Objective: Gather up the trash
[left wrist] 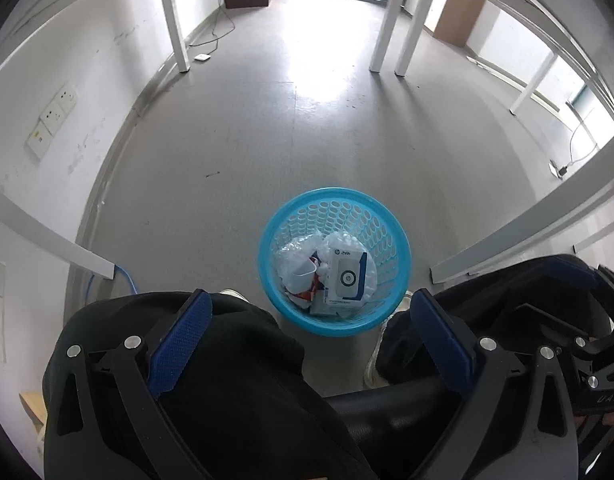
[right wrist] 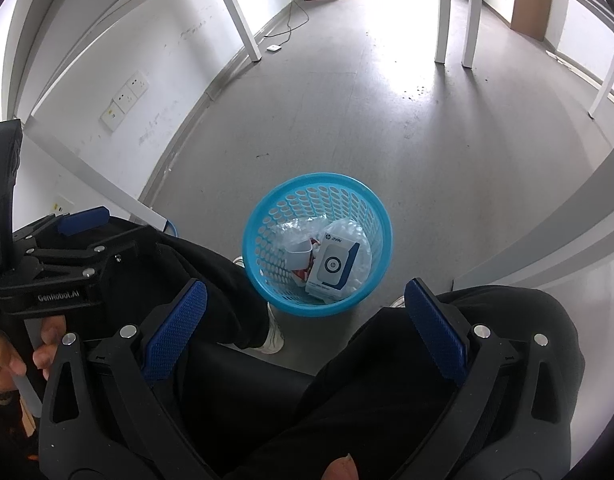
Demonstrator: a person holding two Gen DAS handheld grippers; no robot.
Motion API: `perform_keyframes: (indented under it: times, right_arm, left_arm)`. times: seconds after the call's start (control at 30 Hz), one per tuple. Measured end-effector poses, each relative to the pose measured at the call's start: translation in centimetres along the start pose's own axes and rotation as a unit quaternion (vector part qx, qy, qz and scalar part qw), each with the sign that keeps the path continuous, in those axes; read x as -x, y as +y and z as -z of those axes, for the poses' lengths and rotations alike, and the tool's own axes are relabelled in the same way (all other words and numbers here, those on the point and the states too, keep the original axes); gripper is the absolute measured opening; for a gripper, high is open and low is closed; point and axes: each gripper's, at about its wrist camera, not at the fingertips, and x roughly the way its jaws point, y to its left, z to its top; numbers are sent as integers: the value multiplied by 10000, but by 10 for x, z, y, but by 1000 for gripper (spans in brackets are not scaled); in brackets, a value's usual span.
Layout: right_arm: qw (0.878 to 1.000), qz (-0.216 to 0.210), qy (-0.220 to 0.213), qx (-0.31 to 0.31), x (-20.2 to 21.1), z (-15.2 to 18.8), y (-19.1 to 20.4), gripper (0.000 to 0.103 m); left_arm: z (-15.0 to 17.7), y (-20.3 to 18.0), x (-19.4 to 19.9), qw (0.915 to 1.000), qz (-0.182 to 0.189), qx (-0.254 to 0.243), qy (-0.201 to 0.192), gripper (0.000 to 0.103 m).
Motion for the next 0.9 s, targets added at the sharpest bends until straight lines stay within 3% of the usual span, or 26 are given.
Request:
perform_keyframes:
  times: [0.9]
  right_arm:
    - [10000,-24,14,-39,-2,2,2,95]
  left_arm:
    - [2,-3,-7,9999,102,-85,94,97]
